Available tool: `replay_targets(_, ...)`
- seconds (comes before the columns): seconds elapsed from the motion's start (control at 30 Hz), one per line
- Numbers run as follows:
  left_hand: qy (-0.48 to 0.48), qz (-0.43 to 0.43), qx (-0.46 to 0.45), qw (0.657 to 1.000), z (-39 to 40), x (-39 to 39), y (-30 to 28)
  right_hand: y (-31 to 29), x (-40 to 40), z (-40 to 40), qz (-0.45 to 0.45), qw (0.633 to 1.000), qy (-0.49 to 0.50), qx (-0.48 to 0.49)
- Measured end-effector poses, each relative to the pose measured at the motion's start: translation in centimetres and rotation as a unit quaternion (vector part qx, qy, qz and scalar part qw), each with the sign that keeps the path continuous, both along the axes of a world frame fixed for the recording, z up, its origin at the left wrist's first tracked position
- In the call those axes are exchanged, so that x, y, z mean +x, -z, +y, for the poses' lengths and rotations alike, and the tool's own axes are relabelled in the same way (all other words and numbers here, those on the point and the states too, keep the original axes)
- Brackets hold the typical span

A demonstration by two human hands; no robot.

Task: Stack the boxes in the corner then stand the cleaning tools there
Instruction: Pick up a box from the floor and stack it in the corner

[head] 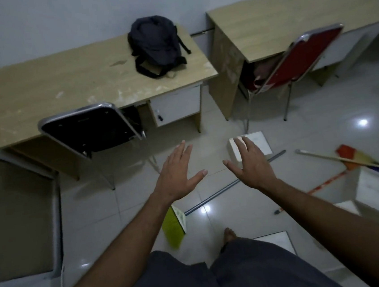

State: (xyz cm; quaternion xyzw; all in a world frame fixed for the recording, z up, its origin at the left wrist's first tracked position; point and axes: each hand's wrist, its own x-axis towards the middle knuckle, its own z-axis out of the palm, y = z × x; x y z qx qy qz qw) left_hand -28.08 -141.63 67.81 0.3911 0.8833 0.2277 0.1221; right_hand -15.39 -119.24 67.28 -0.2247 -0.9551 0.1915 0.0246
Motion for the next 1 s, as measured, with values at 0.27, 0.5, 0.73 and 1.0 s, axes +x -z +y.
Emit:
replay_targets(0.27, 0.032, -0.017, -0.011, 0.999, 12.3, -0.2, -0.2, 0.3, 1.5, 11.4, -0.007, 0.998, 0.054, -0.018)
replay_targets(0.5, 0.045, -0.043, -0.030, 0.998, 20.6, -1.6, 1.1, 1.9, 1.4, 19.5, -0.019, 0.995, 0.091, -0.045)
replay_targets(0.73, 0.073, -0.075, -0.035, 0.994, 27.1, -5.2, 2.4, 1.9, -0.5, 24.7, -0.018, 0.991, 0.127, -0.042)
replay_targets(1.0, 0.073, -0.108, -0.024, 0.991, 34.4, -10.4, 2.7, 2.0, -3.6, 31.3, -0.015, 0.984, 0.163, -0.065)
